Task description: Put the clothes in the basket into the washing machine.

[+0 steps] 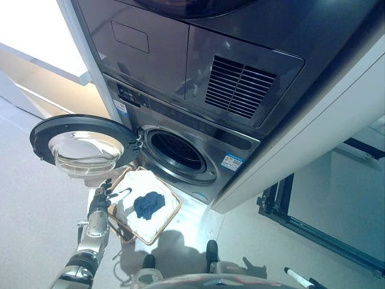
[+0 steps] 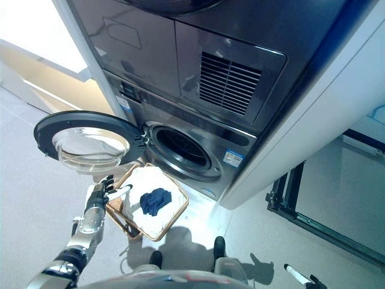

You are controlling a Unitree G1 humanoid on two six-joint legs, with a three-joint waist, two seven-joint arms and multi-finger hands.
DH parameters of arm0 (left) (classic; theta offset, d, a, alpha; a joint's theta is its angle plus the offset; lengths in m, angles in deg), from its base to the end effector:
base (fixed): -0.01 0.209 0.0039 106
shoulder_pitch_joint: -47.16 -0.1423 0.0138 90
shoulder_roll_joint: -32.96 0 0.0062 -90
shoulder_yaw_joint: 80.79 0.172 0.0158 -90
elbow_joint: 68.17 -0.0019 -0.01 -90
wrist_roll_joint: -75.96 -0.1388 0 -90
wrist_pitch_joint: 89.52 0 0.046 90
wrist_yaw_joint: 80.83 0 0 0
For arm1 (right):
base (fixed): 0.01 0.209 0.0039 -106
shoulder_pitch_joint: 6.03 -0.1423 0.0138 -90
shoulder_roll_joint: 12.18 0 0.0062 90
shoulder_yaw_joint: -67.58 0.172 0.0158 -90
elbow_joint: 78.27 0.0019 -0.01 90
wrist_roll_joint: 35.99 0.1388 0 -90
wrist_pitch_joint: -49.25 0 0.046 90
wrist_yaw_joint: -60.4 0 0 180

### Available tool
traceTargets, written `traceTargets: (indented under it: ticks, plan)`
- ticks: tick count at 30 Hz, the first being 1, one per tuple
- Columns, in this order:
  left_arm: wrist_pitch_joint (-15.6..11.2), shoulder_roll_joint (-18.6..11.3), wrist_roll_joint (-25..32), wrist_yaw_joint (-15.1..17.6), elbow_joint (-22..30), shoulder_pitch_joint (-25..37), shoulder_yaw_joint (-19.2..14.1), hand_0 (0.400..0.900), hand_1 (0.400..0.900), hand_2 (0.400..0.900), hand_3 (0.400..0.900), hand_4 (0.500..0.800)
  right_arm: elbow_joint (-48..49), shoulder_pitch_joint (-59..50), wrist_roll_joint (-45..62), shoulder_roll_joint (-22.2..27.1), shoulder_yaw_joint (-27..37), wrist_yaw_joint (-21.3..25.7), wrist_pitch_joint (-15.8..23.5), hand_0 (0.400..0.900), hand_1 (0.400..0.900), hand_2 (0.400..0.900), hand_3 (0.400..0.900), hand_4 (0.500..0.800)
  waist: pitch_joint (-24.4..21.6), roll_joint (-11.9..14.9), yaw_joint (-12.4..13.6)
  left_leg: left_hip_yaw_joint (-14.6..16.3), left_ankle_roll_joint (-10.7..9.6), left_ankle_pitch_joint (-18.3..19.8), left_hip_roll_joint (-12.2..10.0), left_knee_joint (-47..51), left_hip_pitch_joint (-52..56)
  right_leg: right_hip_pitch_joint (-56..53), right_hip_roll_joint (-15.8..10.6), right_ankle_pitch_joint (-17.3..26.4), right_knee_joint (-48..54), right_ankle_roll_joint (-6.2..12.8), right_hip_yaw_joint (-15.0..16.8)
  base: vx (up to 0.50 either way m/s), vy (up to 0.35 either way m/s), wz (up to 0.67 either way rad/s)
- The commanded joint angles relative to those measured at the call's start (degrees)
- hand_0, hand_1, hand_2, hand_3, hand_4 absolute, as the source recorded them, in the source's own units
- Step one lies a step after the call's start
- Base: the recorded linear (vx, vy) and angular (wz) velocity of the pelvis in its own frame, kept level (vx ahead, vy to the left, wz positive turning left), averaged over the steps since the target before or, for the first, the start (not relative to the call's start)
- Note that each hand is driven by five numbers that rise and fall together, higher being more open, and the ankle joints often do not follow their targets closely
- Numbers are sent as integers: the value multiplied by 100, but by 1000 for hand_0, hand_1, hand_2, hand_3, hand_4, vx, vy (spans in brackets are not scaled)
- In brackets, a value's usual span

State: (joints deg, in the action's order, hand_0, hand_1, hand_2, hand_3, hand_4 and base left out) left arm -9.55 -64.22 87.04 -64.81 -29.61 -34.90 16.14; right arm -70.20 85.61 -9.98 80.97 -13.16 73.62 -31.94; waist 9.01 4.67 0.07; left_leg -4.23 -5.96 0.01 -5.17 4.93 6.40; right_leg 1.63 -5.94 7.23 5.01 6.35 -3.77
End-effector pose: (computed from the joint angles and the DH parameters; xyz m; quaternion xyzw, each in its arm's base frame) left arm 0.1766 0.2542 -0.0390 0.1676 0.2648 0.1868 0.9311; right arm 0.0302 -0.2736 -0.0956 0.0100 0.5360 -0.4057 0.7402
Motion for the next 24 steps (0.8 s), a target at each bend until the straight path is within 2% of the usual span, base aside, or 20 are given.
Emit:
traceTargets:
  ticks: [1,19,24]
  plan:
    - [-390,-173,-242,181,257,736,-84,900,900,900,900,800,-298,-17,243,509,14,154,159,900,900,900,900,800,11,48,127,-81,517,161,415,-208,-116,-33,314,-363,-649,-16,-141,0,0,0]
    - [-369,-189,-321,311,180,755,-101,900,900,900,900,800,-180,19,273,462,-46,182,206,900,900,900,900,800,23,70,129,-81,512,177,414,-220,-97,-36,315,-350,-644,-23,-118,0,0,0]
    - [-306,-238,-565,391,123,796,-38,900,900,900,900,800,-132,34,274,434,-84,201,230,900,900,900,900,800,57,79,112,-79,507,160,404,-199,-107,-16,317,-342,-640,-22,-100,0,0,0]
